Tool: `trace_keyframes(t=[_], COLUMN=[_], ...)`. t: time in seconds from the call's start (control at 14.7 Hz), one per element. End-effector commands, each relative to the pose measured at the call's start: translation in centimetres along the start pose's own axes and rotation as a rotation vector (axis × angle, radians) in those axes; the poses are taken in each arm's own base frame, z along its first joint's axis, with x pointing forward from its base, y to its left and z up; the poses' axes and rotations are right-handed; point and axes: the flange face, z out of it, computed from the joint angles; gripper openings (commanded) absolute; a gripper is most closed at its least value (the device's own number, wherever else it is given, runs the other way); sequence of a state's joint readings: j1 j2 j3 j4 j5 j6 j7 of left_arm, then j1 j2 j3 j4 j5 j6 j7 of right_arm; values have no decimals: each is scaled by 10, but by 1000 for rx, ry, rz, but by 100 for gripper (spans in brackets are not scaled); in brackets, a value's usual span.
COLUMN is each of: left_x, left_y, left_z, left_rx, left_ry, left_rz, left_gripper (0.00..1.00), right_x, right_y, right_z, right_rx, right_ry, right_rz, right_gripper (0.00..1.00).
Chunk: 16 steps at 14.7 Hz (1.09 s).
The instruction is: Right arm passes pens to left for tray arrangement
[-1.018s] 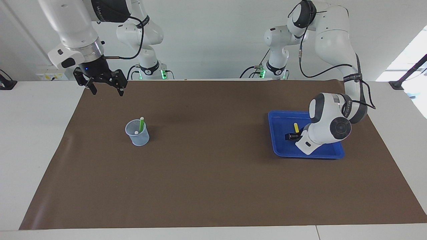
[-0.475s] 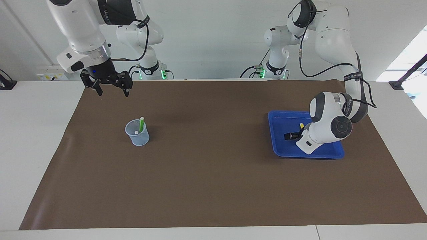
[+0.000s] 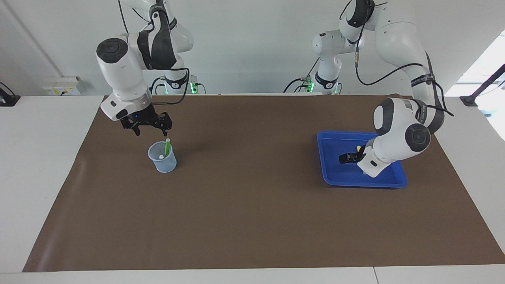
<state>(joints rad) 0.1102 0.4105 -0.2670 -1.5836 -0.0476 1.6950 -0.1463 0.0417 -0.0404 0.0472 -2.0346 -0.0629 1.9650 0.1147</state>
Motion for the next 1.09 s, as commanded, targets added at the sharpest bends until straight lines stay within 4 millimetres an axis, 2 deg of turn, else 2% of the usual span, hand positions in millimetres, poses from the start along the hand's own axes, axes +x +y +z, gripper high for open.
trace_keyframes(t=[0.0,0.2,0.34,0.48,0.75,0.81,0.95,1.02], left_x=[-24,-45,-59,-72,-96,-100,-108,-112], left_y=[-13,-11,-11,-7,-17,-21,-30,-33], left_z=[-43,-78,-97,-112,-121,-117,-115,-115], left_rx=[-139,-284,-366,-421,-547,-590,-692,-744], left_ry=[40,50,58,68,77,85,99,99], left_rz=[-130,-225,-294,-320,-386,-412,-469,-488], left_gripper=[100,100,100,100,100,100,100,100], right_x=[-17,-23,-32,-33,-33,-33,-34,-35], right_y=[-4,-8,-25,-31,-32,-35,-35,-38], right_z=[29,45,54,56,58,58,58,57], right_rx=[-22,-24,-36,-80,-81,-86,-101,-102], right_ry=[34,17,22,39,56,57,55,54], right_rz=[-37,-48,-88,-131,-139,-147,-159,-165], right_gripper=[99,95,91,86,76,69,32,18])
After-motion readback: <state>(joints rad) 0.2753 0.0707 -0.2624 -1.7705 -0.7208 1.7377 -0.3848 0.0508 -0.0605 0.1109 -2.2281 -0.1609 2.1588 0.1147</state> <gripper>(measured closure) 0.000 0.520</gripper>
